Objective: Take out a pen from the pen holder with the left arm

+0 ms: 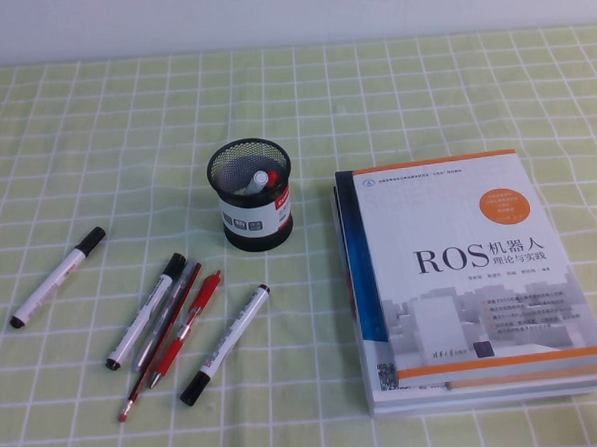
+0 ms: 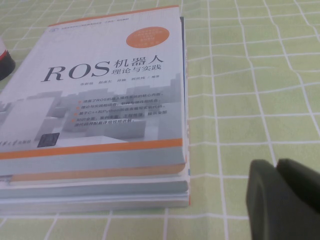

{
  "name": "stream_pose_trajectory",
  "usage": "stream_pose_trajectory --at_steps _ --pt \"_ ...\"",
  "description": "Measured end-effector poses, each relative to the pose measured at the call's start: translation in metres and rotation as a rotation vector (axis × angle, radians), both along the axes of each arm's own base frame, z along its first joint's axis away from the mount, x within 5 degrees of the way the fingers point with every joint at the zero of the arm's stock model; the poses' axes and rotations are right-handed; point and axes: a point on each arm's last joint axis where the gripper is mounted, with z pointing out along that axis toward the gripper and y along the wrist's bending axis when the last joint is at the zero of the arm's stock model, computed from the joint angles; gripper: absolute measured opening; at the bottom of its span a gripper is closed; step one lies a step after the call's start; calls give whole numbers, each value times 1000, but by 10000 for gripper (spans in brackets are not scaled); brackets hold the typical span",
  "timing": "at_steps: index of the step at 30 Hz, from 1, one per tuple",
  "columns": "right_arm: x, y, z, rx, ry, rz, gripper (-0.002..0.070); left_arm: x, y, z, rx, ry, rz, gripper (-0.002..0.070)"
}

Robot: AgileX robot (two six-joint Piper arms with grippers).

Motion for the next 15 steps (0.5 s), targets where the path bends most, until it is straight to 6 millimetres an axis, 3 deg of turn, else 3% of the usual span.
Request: stream_pose_trajectory --at_steps 15 --pt "0 0 0 0 0 0 -12 0 0 5 -19 -18 2 -2"
